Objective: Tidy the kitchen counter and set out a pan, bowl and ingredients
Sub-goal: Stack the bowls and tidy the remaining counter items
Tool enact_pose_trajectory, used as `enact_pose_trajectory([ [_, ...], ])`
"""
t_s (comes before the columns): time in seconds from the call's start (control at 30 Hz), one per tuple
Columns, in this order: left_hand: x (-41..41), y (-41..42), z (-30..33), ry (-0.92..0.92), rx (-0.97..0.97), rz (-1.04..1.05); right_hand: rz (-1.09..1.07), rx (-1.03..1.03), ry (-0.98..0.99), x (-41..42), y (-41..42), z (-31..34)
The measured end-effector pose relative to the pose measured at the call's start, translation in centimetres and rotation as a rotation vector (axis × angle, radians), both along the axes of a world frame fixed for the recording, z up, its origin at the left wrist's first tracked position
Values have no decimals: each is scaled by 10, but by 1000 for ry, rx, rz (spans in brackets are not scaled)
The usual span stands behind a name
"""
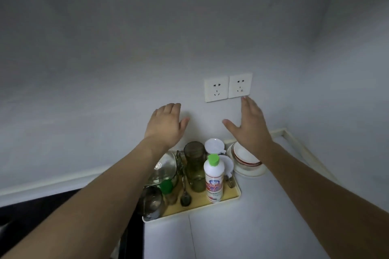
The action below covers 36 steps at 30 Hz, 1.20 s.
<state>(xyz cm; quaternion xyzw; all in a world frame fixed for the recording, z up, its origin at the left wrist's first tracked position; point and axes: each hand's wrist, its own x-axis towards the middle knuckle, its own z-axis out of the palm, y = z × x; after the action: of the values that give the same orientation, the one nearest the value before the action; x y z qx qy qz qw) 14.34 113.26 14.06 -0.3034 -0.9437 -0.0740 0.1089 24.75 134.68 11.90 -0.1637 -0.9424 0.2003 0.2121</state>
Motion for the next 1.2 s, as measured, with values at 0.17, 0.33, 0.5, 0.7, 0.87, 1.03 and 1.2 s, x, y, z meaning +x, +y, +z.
enact_pose_trajectory([
  [0.17, 27, -78, 12, 157, -53, 82, 144, 33, 123, -4, -73, 30],
  [0.33, 62, -174, -1, 135, -34, 252, 344, 64, 104, -9, -165, 26],
  [0.5, 102, -277, -11, 100, -62, 420, 522, 48, 55, -2, -261, 14],
  [0.7, 160, -408, -11, 118, -36, 615, 747, 47, 15, 26, -388, 8],
  [0.87, 223, -523, -6, 137, 6, 755, 909, 54, 11, 62, -506, 12],
  [1.03, 284, -624, -4, 145, 15, 882, 1046, 82, 30, 97, -612, 13],
  [1.2, 349, -717, -11, 131, 26, 1025, 1166, 54, 21, 136, -719, 12],
])
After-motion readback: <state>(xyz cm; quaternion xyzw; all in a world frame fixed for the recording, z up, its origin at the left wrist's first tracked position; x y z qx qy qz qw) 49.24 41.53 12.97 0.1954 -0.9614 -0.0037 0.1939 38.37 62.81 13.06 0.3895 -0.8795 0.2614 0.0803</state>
